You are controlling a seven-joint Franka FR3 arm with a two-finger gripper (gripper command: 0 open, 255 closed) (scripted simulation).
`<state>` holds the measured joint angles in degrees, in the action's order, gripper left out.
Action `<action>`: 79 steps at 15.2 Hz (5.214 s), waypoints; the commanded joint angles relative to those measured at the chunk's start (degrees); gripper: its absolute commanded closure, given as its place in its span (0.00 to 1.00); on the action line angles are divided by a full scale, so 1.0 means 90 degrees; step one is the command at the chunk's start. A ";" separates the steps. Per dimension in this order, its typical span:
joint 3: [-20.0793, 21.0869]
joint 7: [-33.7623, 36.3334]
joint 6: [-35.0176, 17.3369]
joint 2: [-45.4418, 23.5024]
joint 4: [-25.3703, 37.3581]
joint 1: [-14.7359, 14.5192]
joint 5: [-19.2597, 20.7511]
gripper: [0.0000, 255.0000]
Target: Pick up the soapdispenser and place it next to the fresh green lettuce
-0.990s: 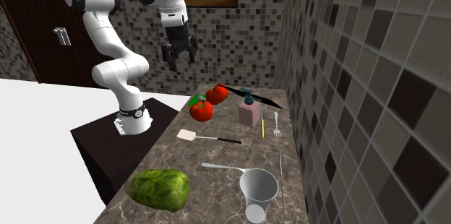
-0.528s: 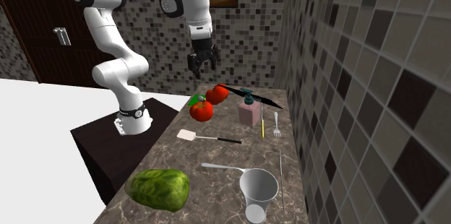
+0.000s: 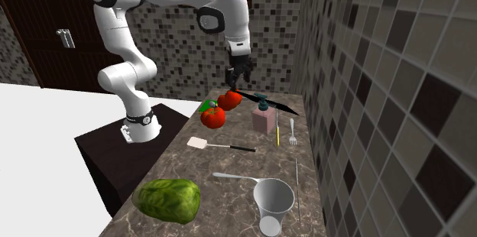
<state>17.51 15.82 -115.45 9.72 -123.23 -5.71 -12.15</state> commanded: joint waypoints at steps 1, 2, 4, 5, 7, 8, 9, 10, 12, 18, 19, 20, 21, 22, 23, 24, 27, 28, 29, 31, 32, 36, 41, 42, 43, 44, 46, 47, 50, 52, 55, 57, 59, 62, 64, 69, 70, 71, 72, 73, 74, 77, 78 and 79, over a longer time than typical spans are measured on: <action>0.0140 0.0217 -0.0174 -0.0462 0.0302 -0.0060 0.0082 0.00; 0.0200 0.0324 -0.0255 -0.0691 0.0454 -0.0095 0.0137 0.00; 0.0305 0.0542 -0.0397 -0.1159 0.0780 -0.0176 0.0266 0.00; 0.0350 0.0652 -0.0458 -0.1396 0.0956 -0.0222 0.0340 0.00; 0.0393 0.0798 -0.0527 -0.1716 0.1203 -0.0299 0.0445 0.00; 0.0395 0.0804 -0.0607 -0.1751 0.1157 -0.0311 0.0454 0.00; 0.0399 0.0811 -0.0688 -0.1787 0.1113 -0.0321 0.0463 0.00; 0.0403 0.0819 -0.0767 -0.1824 0.1070 -0.0330 0.0473 0.00; 0.0410 0.0835 -0.0927 -0.1902 0.0987 -0.0349 0.0495 0.00; 0.0417 0.0858 -0.1131 -0.2010 0.0890 -0.0376 0.0526 0.00; 0.0417 0.0858 -0.1131 -0.2010 0.0890 -0.0376 0.0526 0.00; 0.0417 0.0858 -0.1131 -0.2010 0.0890 -0.0376 0.0526 0.00; 0.0417 0.0858 -0.1131 -0.2010 0.0890 -0.0376 0.0526 0.00; 0.0417 0.0857 -0.1130 -0.2010 0.0890 -0.0375 0.0526 0.00; 0.0417 0.0857 -0.1130 -0.2010 0.0890 -0.0375 0.0526 1.00; 0.0417 0.0857 -0.1130 -0.2010 0.0890 -0.0375 0.0526 1.00; 0.0418 0.0855 -0.1119 -0.1994 0.0886 -0.0374 0.0520 1.00; 0.0418 0.0853 -0.1119 -0.1988 0.0880 -0.0373 0.0518 1.00; 0.0417 0.0859 -0.1115 -0.2007 0.0902 -0.0375 0.0527 1.00; 0.0414 0.0848 -0.1116 -0.2002 0.0894 -0.0369 0.0523 1.00; 0.0418 0.0858 -0.1131 -0.2010 0.0890 -0.0375 0.0526 1.00; 0.0421 0.0868 -0.0812 -0.1864 0.1070 -0.0358 0.0491 1.00; 0.0421 0.0889 -0.0410 -0.1710 0.1326 -0.0341 0.0459 1.00; 0.0420 0.0894 -0.0329 -0.1683 0.1382 -0.0338 0.0454 1.00; 0.0420 0.0900 -0.0248 -0.1657 0.1439 -0.0335 0.0449 1.00; 0.0419 0.0906 -0.0167 -0.1633 0.1497 -0.0332 0.0445 1.00; 0.0417 0.0919 -0.0004 -0.1588 0.1618 -0.0327 0.0438 1.00; 0.0416 0.0926 0.0078 -0.1568 0.1681 -0.0324 0.0436 1.00; 0.0413 0.0948 0.0323 -0.1516 0.1878 -0.0317 0.0430 1.00; 0.0411 0.0965 0.0488 -0.1488 0.2017 -0.0314 0.0428 1.00; 0.0409 0.0993 0.0736 -0.1457 0.2237 -0.0309 0.0429 1.00; 0.0407 0.1013 0.0902 -0.1443 0.2392 -0.0307 0.0431 1.00; 0.0406 0.1035 0.1070 -0.1436 0.2554 -0.0305 0.0435 1.00; 0.0405 0.1071 0.1323 -0.1436 0.2809 -0.0304 0.0445 1.00; 0.0405 0.1096 0.1494 -0.1443 0.2989 -0.0304 0.0453 1.00; 0.0408 0.1167 0.1927 -0.1492 0.3473 -0.0309 0.0482 1.00; 0.0409 0.1183 0.2015 -0.1507 0.3576 -0.0311 0.0489 1.00; 0.0410 0.1199 0.2104 -0.1523 0.3682 -0.0314 0.0497 1.00; 0.0412 0.1215 0.2193 -0.1542 0.3790 -0.0316 0.0506 1.00; 0.0414 0.1232 0.2283 -0.1562 0.3900 -0.0320 0.0514 1.00; 0.0416 0.1250 0.2373 -0.1585 0.4013 -0.0323 0.0524 1.00; 0.0424 0.1305 0.2650 -0.1665 0.4370 -0.0337 0.0556 1.00; 0.0427 0.1325 0.2745 -0.1696 0.4495 -0.0343 0.0568 1.00; 0.0431 0.1345 0.2840 -0.1729 0.4623 -0.0350 0.0581 1.00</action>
<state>21.29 27.61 -90.63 -5.51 -82.70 -8.72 -7.06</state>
